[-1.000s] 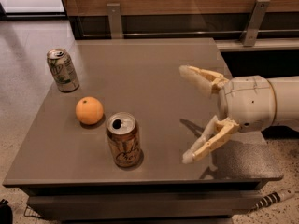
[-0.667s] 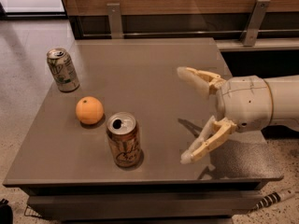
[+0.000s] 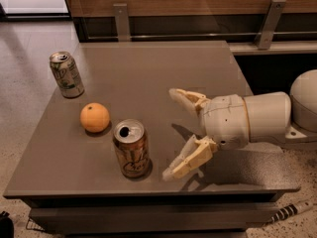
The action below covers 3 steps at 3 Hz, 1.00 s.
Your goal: Pick orange can
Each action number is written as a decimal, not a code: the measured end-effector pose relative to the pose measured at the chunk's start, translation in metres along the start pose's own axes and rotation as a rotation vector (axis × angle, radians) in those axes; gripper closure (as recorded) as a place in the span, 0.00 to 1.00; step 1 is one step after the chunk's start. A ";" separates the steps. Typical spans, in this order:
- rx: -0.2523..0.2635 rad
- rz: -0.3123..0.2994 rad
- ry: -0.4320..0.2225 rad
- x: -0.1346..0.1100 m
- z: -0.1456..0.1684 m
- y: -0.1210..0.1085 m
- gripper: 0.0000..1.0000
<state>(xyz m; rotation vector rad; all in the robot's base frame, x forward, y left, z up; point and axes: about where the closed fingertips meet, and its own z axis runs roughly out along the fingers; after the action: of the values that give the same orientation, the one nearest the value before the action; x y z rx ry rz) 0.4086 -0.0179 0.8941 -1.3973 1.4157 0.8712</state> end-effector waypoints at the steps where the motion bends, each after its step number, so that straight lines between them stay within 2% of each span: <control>1: -0.031 0.017 -0.006 0.009 0.022 0.005 0.00; 3: -0.124 0.020 -0.070 0.009 0.055 0.021 0.00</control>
Offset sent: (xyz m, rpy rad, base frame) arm -0.0090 0.0577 -0.0407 0.0886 0.0760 0.1408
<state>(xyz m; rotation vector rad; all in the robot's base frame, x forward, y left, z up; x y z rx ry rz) 0.3957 0.0331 0.8659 -1.4331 1.3437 1.0263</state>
